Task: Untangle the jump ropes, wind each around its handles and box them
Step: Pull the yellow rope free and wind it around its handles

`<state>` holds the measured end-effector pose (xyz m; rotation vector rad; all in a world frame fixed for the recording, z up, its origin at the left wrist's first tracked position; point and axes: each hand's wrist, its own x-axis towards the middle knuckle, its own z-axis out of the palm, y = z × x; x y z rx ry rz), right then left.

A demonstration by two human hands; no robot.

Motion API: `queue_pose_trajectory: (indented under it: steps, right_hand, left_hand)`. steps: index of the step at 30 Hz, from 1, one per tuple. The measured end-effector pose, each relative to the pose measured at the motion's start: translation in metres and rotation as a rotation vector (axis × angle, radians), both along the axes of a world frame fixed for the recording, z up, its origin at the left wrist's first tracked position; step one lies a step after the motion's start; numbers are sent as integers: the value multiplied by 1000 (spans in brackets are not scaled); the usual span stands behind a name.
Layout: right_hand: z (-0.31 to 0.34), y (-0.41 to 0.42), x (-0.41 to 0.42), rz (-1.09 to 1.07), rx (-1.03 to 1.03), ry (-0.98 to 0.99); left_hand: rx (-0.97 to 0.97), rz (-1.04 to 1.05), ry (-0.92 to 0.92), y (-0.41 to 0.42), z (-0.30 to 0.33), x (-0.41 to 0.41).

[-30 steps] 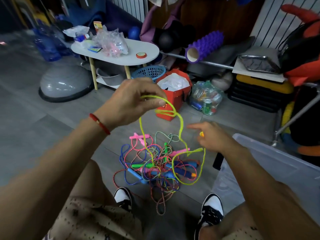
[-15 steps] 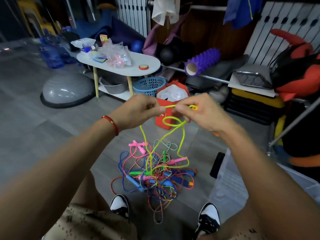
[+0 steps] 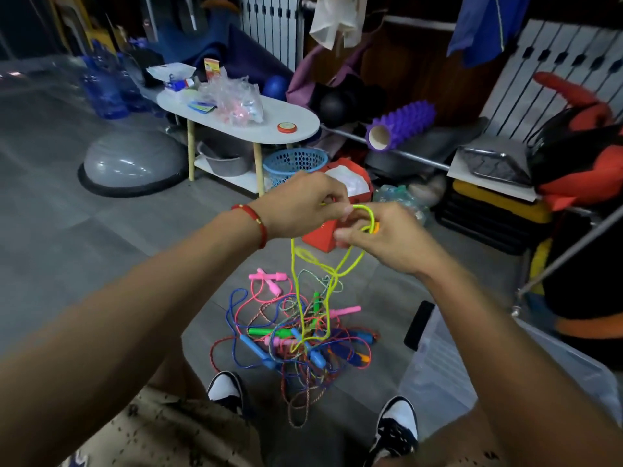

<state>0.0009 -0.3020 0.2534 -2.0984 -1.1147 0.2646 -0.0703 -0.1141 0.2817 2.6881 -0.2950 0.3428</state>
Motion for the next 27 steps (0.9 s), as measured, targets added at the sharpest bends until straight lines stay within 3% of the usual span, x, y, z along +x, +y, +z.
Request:
queue_pose_trajectory:
  steps: [2,6,9,11,13,15,18,21,23,27]
  right_hand:
    - [9,4,-3,2,68,44]
    - [26,-2,3,-39,273,117]
    - [35,-12,10,-84,388,149]
    - [38,-21,14,-117,394,120]
    - [35,-29,17,-140,261,72]
    - [27,-36,22,-173,-13,-18]
    - [21,-39,25,-281,-311,-243]
    - [20,-25,15,-154,-305,-320]
    - [11,-8,2,39,-293,-160]
    - [-8,6,-10,86,-208,-8]
  left_hand:
    - [11,89,-34,6,-2,1]
    - [-493,37,128,23,-31,-12]
    - [-579,-2,211,19,-65,-25]
    - [-624,21,248,17,-86,-33]
    - [-656,47,235,18,-100,-37]
    - [-638,79,205,20,-100,-37]
    - [-436,86,79,25,-82,-34]
    - [-234,16,-23,18,-60,-32]
    - [-156,-12,-65,7,-50,-26]
    - [-220,83,-87,-3,-41,-24]
